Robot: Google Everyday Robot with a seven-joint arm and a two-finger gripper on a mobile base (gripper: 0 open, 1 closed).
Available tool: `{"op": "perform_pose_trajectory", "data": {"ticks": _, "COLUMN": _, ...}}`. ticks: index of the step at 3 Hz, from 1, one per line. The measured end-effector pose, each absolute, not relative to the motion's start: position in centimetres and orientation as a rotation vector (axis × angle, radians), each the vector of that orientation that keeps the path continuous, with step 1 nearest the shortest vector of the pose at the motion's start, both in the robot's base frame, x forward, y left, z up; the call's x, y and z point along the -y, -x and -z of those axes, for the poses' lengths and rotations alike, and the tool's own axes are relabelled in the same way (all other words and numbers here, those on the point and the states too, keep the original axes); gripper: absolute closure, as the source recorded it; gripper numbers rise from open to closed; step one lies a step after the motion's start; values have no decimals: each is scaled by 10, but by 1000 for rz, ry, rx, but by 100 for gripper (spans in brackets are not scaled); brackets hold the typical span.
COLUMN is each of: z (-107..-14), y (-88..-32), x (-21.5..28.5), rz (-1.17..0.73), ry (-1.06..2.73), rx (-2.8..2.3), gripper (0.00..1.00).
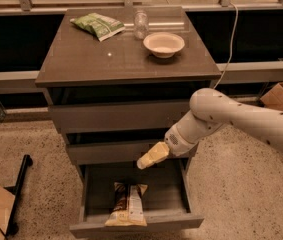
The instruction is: Pick brown chip bag from bottom drawer and place on counter
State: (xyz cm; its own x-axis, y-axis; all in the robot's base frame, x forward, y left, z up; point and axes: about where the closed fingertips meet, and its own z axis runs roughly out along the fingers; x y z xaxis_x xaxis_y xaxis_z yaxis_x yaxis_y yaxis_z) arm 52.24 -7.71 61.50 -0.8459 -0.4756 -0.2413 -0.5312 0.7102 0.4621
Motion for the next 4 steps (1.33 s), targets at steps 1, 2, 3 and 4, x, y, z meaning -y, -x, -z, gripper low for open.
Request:
{"op": "perform_pose_trajectory", "data": {"ticks": 1, "z": -548, "y": -528, "x": 54, "rz": -910, "ry": 670, "rx": -2887, "gripper": 0}}
{"op": "perform_pose_trajectory", "data": {"ticks": 2, "z": -548, "y": -528, "x": 54, "rz": -910, "ry": 670, "rx": -2887, "gripper": 0}}
{"op": "perform_pose_trajectory", "data": {"ticks": 3, "z": -516, "y": -538, "x": 35, "rz": -971, "ry": 593, "rx": -2918, "gripper": 0}}
{"op": "perform_pose_trajectory", "data": {"ticks": 4, "z": -462, "y": -551, "x": 18, "rz": -1040, "ry": 446, "rx": -2971, "gripper": 0}}
